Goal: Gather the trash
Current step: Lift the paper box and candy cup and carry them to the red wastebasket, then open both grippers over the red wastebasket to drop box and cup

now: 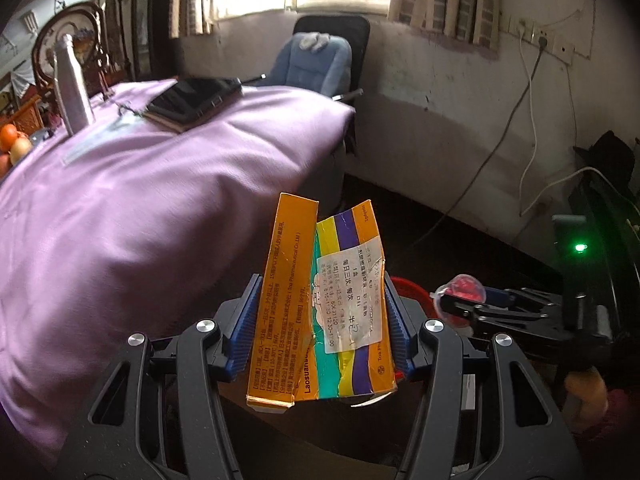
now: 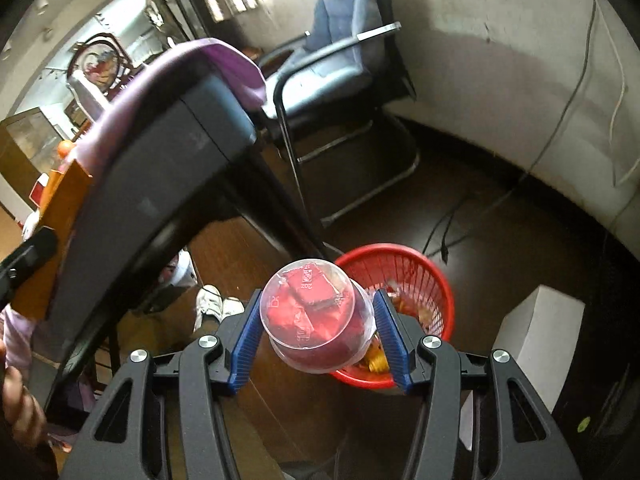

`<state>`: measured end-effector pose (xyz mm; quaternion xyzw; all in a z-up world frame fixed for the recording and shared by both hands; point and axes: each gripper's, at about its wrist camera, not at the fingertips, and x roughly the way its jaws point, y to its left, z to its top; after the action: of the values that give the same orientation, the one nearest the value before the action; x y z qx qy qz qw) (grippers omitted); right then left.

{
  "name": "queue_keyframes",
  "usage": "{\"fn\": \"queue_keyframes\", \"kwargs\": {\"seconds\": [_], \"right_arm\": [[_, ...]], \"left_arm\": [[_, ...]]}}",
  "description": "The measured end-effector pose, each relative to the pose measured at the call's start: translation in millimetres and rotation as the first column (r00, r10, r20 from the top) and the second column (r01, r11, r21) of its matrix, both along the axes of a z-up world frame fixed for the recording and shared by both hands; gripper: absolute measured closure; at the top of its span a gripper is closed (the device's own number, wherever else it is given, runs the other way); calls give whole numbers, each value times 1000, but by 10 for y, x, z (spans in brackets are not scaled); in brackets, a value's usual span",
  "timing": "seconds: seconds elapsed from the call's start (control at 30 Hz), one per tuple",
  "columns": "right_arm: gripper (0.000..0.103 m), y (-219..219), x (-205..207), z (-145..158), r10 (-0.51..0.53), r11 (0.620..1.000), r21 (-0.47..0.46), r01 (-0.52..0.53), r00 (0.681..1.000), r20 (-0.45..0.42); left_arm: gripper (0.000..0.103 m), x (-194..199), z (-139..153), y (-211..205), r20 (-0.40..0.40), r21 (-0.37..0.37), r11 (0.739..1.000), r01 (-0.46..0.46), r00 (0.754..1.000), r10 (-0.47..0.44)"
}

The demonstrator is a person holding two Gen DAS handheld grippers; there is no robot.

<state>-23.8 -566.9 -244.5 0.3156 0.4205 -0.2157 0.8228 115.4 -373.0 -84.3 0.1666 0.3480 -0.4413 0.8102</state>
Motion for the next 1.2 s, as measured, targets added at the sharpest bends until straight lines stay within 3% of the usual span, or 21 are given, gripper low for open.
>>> {"fn": "queue_keyframes", "kwargs": {"seconds": [0.27,0.4,0.83,1.2], "right_arm": [[47,-232,188,-599,-3,997,71,8,997,-71],[30,-402,83,-792,-52,985,164,61,997,-53],[26,-522,-330,-262,-148,989,10,148,989,-3],[25,-745,-616,-412,-221,974,58,221,975,-8]], "left_arm": [[47,62,-263,-188,-49,53,998,22,999,-19],[47,64,-365,-264,-63,78,996,36,998,-31],[47,-66,-595,-670,-95,120,982,145,986,-134],[45,-131,-1026,-1188,-144,195,950,243,965,-217]]}}
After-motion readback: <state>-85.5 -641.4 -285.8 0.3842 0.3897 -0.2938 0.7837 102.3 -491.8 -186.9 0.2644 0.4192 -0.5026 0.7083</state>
